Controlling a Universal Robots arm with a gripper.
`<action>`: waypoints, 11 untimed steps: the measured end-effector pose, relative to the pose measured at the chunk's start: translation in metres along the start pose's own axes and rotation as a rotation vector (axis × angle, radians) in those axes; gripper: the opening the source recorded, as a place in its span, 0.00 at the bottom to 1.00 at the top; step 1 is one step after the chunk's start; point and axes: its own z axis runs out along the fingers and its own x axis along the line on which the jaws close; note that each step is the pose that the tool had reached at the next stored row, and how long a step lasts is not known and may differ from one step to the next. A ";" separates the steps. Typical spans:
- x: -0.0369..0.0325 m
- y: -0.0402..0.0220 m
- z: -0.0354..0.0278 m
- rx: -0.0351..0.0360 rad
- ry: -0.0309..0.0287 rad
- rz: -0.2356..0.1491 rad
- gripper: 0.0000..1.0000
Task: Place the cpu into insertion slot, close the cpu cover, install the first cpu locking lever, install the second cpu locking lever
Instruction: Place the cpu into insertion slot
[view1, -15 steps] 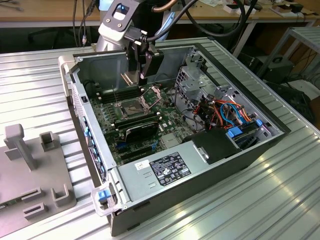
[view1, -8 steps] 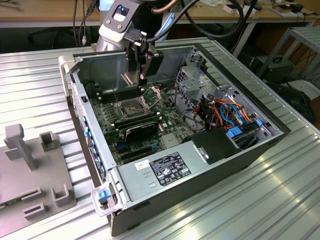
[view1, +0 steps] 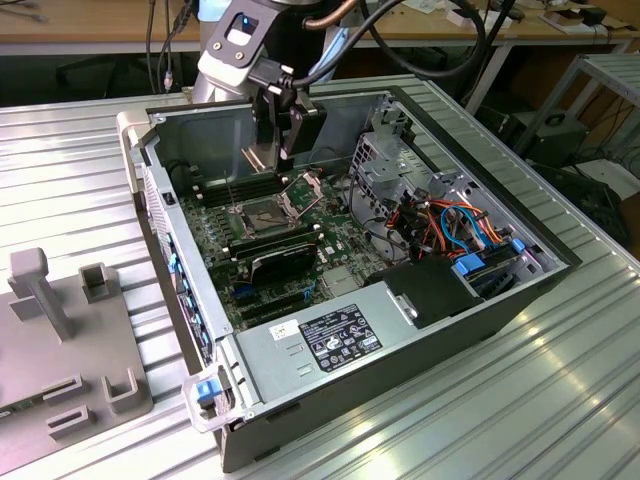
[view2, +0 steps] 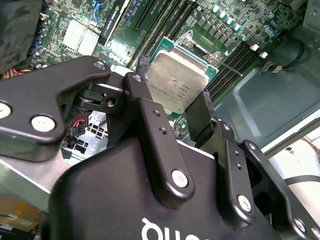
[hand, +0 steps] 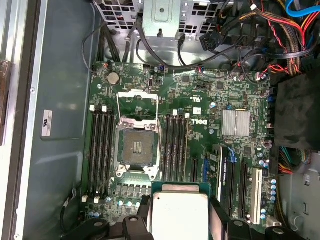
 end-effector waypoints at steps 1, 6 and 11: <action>0.0000 0.0000 0.0002 0.0000 0.0000 0.000 0.55; 0.0001 0.0000 0.0014 -0.0001 0.0002 0.000 0.55; 0.0002 0.0000 0.0024 0.0000 0.0000 0.000 0.55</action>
